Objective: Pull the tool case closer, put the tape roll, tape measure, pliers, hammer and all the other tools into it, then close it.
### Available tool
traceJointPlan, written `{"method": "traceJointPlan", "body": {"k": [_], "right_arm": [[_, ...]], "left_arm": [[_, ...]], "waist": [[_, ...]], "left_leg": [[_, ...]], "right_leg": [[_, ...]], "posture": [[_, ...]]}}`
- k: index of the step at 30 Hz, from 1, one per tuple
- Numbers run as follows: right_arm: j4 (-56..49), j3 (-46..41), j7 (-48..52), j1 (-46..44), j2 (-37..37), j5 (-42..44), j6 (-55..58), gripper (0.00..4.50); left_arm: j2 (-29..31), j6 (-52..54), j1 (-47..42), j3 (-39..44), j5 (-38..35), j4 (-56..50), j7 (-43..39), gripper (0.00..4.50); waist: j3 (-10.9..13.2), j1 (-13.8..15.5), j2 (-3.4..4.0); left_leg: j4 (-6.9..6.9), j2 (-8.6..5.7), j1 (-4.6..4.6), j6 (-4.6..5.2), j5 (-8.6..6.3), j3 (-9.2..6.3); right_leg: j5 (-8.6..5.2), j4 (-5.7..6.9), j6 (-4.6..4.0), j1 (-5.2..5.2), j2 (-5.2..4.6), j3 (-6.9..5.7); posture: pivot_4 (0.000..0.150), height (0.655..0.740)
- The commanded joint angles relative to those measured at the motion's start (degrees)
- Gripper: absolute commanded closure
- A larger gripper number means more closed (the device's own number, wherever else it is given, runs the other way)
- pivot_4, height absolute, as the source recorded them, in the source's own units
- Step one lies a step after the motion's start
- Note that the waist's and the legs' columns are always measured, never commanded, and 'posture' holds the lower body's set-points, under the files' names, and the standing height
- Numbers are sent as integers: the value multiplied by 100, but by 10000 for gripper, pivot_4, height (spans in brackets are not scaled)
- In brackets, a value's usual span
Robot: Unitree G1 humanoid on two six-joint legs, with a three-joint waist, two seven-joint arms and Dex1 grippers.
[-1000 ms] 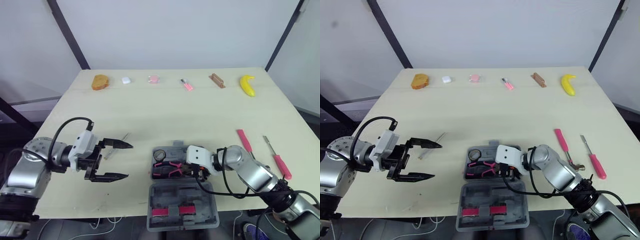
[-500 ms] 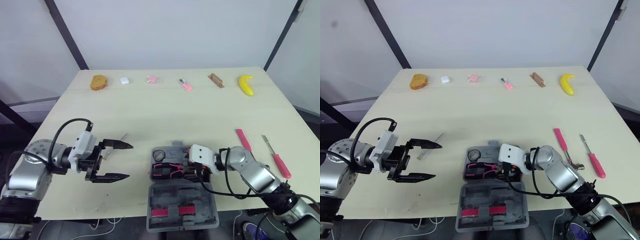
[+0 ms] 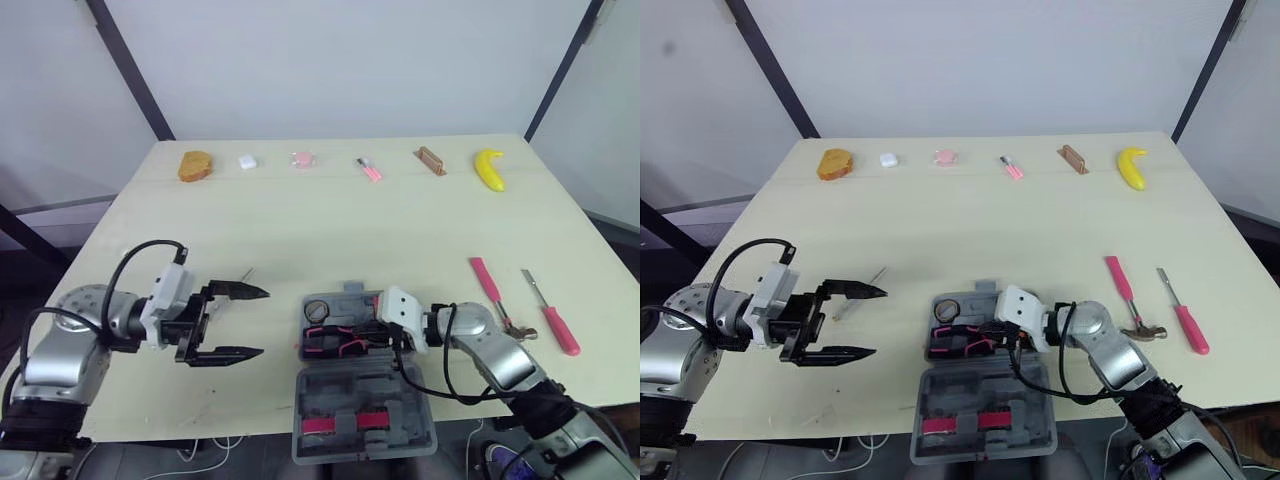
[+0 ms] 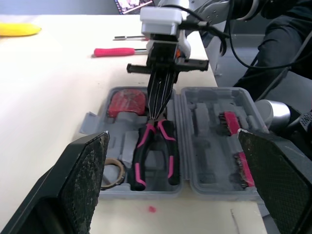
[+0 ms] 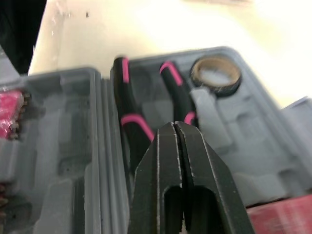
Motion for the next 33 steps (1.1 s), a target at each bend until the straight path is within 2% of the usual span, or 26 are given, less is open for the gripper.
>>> {"method": "traceJointPlan", "body": {"k": [1,5,14,18,22,28,33], "right_arm": [[156,94,96,61,9,-109,-260,43888],[920,397,171,160,24,-422,-494,43888],[1886,802,113,92,-71,-1114,-849,43888],[2400,1145,-32,-34,-207,-1702,-943,43888],[2586,1241,-23,-95,-209,-1809,-843,43888],[2946,1398,-178,-109,-245,-2081,-983,43888],[2472,797,-284,9,28,-1366,-1034,43888]], "left_arm": [[23,-13,55,207,-9,-180,-89,0],[25,6,101,234,-20,-203,-98,0],[18,-7,164,282,-6,-151,-165,0],[6,-13,160,289,12,-96,-203,0],[-7,-28,155,288,34,-55,-225,0],[-41,-20,150,265,29,44,-251,0],[-88,95,188,290,-7,93,-160,0]], "waist": [[0,1,0],[-2,0,-2],[-29,-10,-15],[-66,-13,-12],[-124,8,-35],[-223,18,-9],[-238,17,-8]], "left_leg": [[0,0,-1,0,0,0],[0,0,10,0,0,1],[-2,4,67,0,0,-1],[-32,5,169,0,-1,4],[-51,14,237,0,-1,0],[-47,20,244,0,-1,0],[-48,28,247,0,-1,0]], "right_leg": [[0,0,0,0,0,0],[0,0,0,8,0,1],[-1,0,-2,63,4,0],[-8,-13,-10,151,4,7],[-32,-20,-43,208,7,4],[-35,-28,-47,216,6,6],[-41,-29,-38,217,10,6]], "posture": [[1500,7400],[1500,7400],[1500,7400],[1500,7400],[1500,7400],[1500,7400],[1500,7400]]}}
